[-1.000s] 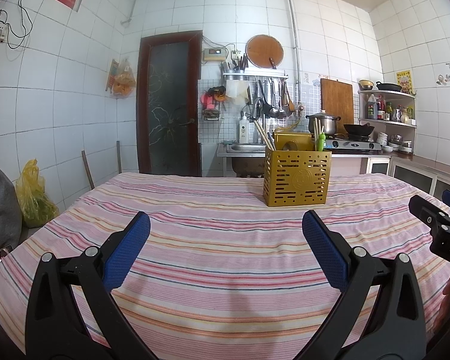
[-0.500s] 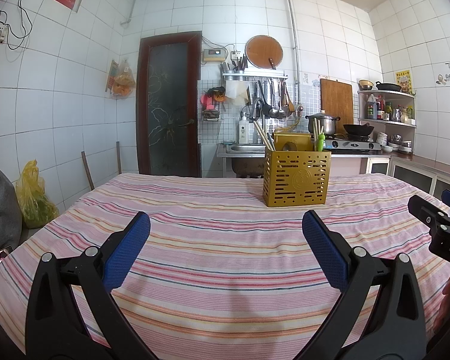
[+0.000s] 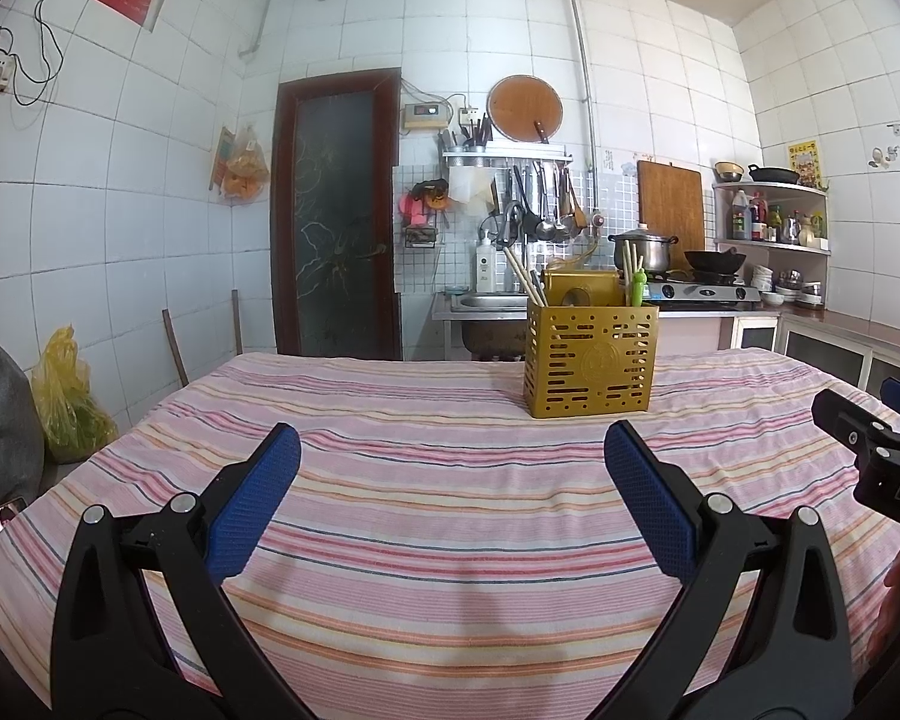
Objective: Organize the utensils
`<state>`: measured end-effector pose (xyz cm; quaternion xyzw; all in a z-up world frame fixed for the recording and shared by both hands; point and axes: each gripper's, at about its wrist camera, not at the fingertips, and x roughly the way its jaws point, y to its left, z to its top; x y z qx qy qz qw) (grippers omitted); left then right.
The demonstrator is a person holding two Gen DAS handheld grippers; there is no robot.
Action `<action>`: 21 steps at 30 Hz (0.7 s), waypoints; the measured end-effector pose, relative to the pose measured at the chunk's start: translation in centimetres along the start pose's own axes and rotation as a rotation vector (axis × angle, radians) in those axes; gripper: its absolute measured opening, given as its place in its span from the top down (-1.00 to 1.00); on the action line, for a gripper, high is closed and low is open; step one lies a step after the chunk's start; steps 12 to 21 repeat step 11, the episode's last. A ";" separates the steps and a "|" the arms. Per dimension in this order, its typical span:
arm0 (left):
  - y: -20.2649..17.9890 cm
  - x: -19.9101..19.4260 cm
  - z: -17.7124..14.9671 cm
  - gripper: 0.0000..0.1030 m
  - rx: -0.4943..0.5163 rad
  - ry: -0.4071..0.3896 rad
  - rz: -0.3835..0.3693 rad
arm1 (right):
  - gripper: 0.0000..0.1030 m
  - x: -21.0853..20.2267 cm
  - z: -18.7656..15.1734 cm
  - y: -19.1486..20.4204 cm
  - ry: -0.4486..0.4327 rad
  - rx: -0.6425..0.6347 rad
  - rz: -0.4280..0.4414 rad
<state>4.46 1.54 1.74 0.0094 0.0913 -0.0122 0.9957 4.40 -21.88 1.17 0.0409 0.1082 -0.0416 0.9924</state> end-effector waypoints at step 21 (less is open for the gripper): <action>-0.2 -0.2 0.1 -0.90 0.000 -0.005 -0.001 | -0.91 0.0 0.0 -0.1 0.000 0.001 0.000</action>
